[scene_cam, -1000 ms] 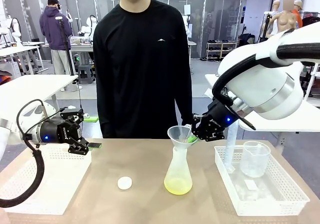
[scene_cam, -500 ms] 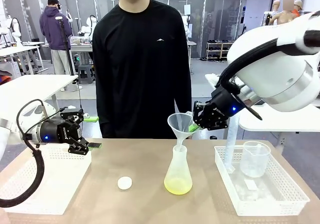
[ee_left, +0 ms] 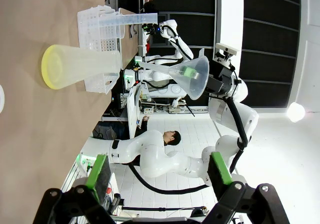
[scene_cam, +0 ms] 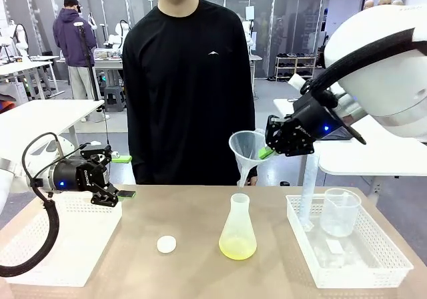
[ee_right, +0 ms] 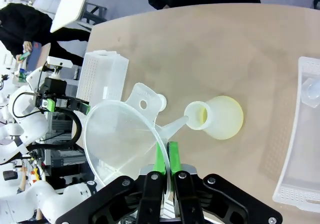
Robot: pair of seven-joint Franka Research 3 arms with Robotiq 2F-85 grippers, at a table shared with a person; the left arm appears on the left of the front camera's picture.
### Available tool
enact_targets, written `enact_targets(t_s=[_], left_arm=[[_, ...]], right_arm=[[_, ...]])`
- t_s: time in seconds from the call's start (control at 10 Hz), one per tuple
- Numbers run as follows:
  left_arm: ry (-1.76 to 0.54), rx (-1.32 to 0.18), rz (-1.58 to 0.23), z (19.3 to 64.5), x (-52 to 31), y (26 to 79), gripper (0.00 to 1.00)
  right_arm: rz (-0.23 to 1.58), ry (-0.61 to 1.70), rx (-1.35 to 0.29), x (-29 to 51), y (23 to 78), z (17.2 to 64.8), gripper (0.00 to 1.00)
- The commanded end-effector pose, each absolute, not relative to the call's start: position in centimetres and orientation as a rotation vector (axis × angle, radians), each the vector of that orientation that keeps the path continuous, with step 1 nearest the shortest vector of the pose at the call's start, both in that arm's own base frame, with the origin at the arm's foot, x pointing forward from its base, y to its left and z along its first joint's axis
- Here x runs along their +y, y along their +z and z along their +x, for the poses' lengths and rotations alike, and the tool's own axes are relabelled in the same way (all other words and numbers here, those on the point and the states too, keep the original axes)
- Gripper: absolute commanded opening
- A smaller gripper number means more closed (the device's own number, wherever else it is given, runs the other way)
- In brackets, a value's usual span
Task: Prepare the solutions needed for the experiment.
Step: Once the solution is in the Big flask , pick up the Plastic Funnel and place it back into the right Organizing basket.
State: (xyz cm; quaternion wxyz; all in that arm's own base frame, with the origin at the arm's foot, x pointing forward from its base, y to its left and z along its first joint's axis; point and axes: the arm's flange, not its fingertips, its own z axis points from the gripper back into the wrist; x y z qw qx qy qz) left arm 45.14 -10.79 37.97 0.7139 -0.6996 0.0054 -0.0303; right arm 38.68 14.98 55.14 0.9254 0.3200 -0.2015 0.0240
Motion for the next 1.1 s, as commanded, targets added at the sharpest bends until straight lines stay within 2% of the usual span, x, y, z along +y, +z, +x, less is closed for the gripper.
enact_targets(t_s=[0.0, 0.2, 0.3, 0.6, 1.0], left_arm=[[-0.066, 0.020, -1.556, 45.1, -10.8, 38.1, 1.00], [-0.066, 0.020, -1.556, 45.1, -10.8, 38.1, 1.00], [-0.066, 0.020, -1.556, 45.1, -10.8, 38.1, 1.00], [-0.066, 0.020, -1.556, 45.1, -10.8, 38.1, 1.00], [-0.066, 0.020, -1.556, 45.1, -10.8, 38.1, 1.00]], right_arm=[[0.596, 0.016, -0.407, 13.4, 54.7, 38.6, 0.00], [0.507, 0.005, -0.392, 9.6, 54.1, 39.0, 0.00], [0.519, 0.017, -0.370, 7.4, 53.7, 38.8, 0.00], [0.505, -0.132, -0.344, -0.4, 52.2, 38.0, 0.00], [0.497, -0.182, -0.244, -3.6, 50.7, 37.3, 0.00]])
